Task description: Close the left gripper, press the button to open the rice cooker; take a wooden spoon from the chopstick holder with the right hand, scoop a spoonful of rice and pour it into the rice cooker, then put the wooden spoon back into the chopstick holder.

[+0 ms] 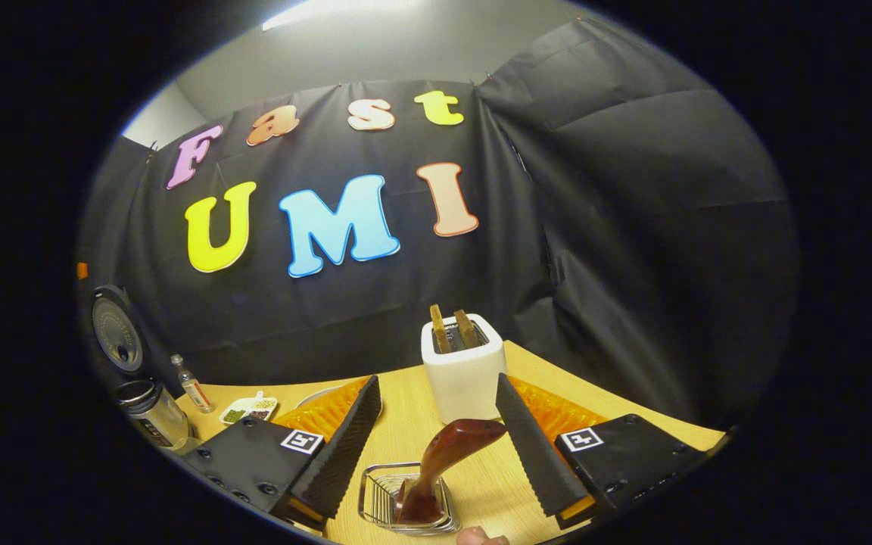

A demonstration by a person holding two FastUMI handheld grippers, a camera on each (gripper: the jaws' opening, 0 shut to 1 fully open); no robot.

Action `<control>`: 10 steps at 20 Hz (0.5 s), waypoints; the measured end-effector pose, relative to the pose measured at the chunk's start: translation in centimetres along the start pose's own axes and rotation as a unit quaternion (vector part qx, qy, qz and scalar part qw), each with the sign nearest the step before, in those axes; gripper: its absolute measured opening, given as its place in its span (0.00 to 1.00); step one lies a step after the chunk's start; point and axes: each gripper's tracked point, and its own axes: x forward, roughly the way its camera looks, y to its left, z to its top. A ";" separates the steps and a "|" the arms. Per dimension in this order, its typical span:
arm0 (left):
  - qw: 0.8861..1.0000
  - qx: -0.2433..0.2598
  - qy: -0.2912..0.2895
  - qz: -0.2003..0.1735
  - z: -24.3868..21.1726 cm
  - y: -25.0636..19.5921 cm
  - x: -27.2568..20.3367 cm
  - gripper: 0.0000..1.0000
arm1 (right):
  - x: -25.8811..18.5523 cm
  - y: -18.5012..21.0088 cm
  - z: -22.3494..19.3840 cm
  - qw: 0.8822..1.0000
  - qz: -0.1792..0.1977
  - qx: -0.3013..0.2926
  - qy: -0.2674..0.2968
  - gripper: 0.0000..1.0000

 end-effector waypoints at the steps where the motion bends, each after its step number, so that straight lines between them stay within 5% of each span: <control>1: 1.000 -0.006 0.004 -0.002 0.4 -0.1 1.4 0.88 | -0.8 0.4 0.4 1.000 0.009 -0.002 -0.011 0.98; 10: 0.996 0.052 0.073 0.026 -2.2 0.5 12.2 0.88 | -5.7 0.9 -1.8 0.999 0.019 -0.039 -0.032 0.98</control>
